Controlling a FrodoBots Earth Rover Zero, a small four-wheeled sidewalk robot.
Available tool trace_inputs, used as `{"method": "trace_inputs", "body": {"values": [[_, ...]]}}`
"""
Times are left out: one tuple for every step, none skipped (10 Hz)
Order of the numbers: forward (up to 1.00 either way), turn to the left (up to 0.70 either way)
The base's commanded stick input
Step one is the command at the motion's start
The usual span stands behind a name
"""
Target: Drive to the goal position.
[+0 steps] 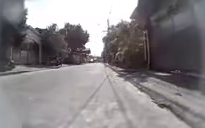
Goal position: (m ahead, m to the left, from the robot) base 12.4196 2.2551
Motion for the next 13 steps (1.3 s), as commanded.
{"method": "trace_inputs", "body": {"values": [[1.0, 0.0], [1.0, 0.0], [1.0, 0.0], [1.0, 0.0], [1.0, 0.0], [1.0, 0.0], [1.0, 0.0], [1.0, 0.0], [1.0, 0.0], [1.0, 0.0], [1.0, 0.0], [1.0, 0.0], [1.0, 0.0]]}}
